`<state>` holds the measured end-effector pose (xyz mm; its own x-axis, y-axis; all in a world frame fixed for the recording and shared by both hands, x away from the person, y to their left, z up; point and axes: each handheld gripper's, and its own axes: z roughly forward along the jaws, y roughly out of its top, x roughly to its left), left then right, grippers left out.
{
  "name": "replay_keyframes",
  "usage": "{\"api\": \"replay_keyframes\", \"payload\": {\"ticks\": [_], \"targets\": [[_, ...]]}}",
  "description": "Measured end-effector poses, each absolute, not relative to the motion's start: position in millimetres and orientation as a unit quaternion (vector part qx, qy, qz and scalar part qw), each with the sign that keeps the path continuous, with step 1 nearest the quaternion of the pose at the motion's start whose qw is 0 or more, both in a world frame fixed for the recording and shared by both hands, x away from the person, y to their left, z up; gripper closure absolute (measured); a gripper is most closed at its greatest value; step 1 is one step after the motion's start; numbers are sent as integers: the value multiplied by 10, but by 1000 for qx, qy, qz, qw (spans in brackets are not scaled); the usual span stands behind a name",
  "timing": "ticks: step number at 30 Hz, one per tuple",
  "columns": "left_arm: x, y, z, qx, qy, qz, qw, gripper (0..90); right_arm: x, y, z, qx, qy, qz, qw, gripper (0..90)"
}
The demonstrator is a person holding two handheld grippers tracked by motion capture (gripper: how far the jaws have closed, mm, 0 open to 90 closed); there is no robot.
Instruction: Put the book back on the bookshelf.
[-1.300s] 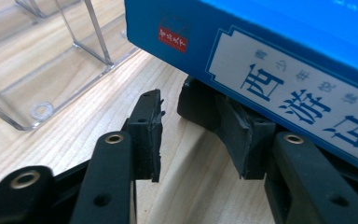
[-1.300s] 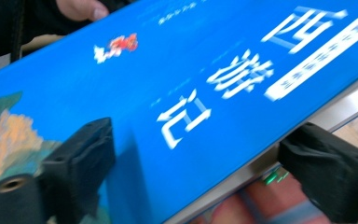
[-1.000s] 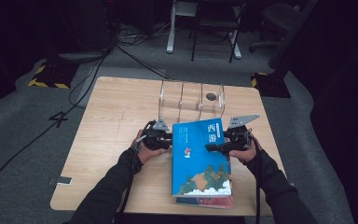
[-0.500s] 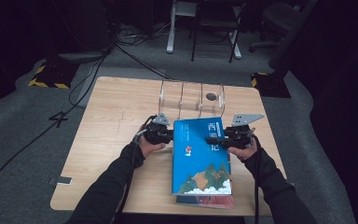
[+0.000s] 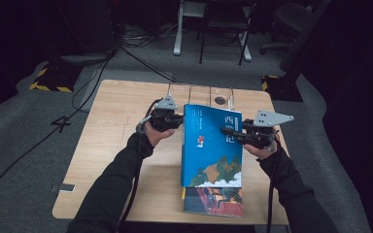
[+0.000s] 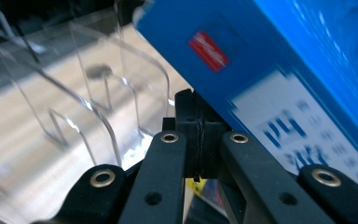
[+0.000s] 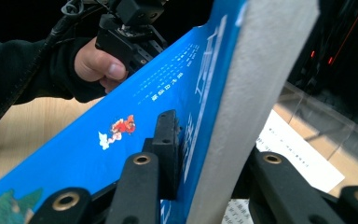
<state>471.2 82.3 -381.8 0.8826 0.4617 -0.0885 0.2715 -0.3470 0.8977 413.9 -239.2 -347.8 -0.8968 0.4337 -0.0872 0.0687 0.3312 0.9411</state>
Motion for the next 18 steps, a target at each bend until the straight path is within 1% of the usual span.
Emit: {"api": "replay_keyframes", "payload": {"ticks": [3, 10, 13, 16, 18], "targets": [[4640, 833, -3657, 815, 211, 101, 530, 899, 4059, -2407, -3386, 138, 790, 568, 183, 738], [4453, 851, -3481, 804, 201, 110, 549, 899, 3861, -2409, -3295, 111, 790, 566, 208, 741], [4351, 821, -3404, 805, 185, 111, 553, 899, 3784, -2437, -3272, 104, 789, 568, 210, 738], [4245, 754, -3312, 810, 170, 126, 547, 899, 3732, -2469, -3245, 102, 788, 573, 202, 734], [4169, 723, -3260, 812, 165, 137, 543, 899, 3685, -2479, -3223, 97, 788, 572, 206, 736]]}}
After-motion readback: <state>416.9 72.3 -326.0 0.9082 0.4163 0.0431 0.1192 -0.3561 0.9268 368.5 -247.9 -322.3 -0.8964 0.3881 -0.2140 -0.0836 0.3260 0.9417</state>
